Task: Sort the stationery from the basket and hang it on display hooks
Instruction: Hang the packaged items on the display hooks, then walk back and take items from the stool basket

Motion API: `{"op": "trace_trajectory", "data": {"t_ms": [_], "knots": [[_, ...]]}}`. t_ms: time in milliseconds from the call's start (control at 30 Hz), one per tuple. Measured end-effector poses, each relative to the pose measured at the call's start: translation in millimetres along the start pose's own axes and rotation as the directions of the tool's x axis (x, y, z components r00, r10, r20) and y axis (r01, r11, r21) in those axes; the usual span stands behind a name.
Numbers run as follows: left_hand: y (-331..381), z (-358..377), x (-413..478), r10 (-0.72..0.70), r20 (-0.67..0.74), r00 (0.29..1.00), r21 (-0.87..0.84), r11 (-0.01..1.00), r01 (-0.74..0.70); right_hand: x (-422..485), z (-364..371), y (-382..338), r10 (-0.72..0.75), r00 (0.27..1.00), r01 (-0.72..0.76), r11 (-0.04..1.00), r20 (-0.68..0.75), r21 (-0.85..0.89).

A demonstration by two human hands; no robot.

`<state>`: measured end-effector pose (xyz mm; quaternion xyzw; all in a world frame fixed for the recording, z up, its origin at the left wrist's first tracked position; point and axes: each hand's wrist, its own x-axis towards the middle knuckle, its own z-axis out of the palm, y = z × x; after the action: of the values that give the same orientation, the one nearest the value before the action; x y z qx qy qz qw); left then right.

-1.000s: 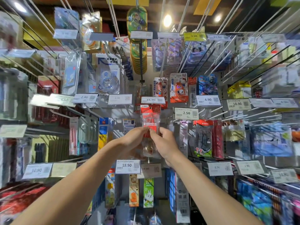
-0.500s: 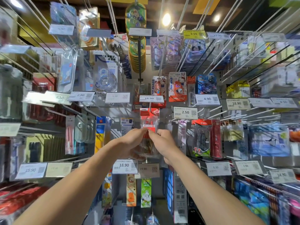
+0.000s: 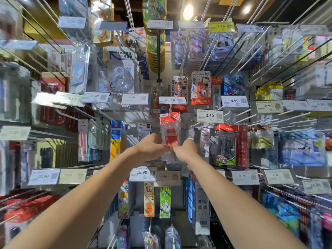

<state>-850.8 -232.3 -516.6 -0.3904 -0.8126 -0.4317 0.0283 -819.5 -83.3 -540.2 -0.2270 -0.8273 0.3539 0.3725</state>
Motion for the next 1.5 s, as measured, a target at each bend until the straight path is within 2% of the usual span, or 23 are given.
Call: {"op": "trace_trajectory", "data": {"t_ms": [100, 167, 333, 433, 567, 733, 833, 967, 1067, 1233, 1333, 1500], "knots": [[-5, 2, -8, 0.077, -0.063, 0.995, 0.077, 0.994, -0.072, -8, -9, 15, -0.012, 1.0, 0.012, 0.996, -0.008, -0.086], [-10, 2, -13, 0.108, -0.067, 0.992, 0.136, 0.986, -0.098, -18, -19, 21, -0.076, 0.997, 0.078, 0.987, 0.024, -0.143], [-14, -3, -22, 0.226, -0.013, 0.974, 0.254, 0.943, -0.215, -49, -45, 27, -0.275, 0.959, 0.281, 0.947, 0.064, -0.154], [-6, -8, -21, 0.261, 0.065, 0.963, 0.299, 0.916, -0.268, -59, -62, 18, -0.342, 0.929, 0.368, 0.901, 0.145, -0.23], [17, -25, -4, 0.181, 0.242, 0.953, 0.354, 0.898, -0.261, -56, -88, -3, -0.256, 0.904, 0.361, 0.886, 0.342, -0.291], [67, -43, 2, 0.043, 0.435, 0.9, 0.378, 0.898, -0.226, -53, -134, -37, -0.015, 0.886, 0.174, 0.937, 0.463, -0.304], [106, -55, -7, -0.069, 0.582, 0.81, 0.429, 0.872, -0.234, -62, -164, -65, 0.114, 0.884, 0.057, 0.937, 0.454, -0.345], [154, -80, -6, -0.129, 0.678, 0.723, 0.459, 0.843, -0.28, -78, -215, -105, 0.294, 0.834, -0.1, 0.913, 0.467, -0.396], [198, -96, -13, -0.09, 0.748, 0.657, 0.395, 0.856, -0.333, -92, -257, -142, 0.353, 0.849, -0.166, 0.884, 0.393, -0.437], [251, -100, -35, 0.083, 0.789, 0.609, 0.222, 0.886, -0.407, -135, -314, -175, 0.429, 0.864, -0.319, 0.871, 0.264, -0.373], [275, -95, -54, 0.169, 0.835, 0.524, 0.134, 0.86, -0.492, -179, -343, -192, 0.474, 0.869, -0.41, 0.85, 0.142, -0.329], [321, -69, -107, 0.278, 0.885, 0.375, -0.009, 0.814, -0.581, -266, -395, -211, 0.596, 0.799, -0.588, 0.745, -0.081, -0.315]]}}
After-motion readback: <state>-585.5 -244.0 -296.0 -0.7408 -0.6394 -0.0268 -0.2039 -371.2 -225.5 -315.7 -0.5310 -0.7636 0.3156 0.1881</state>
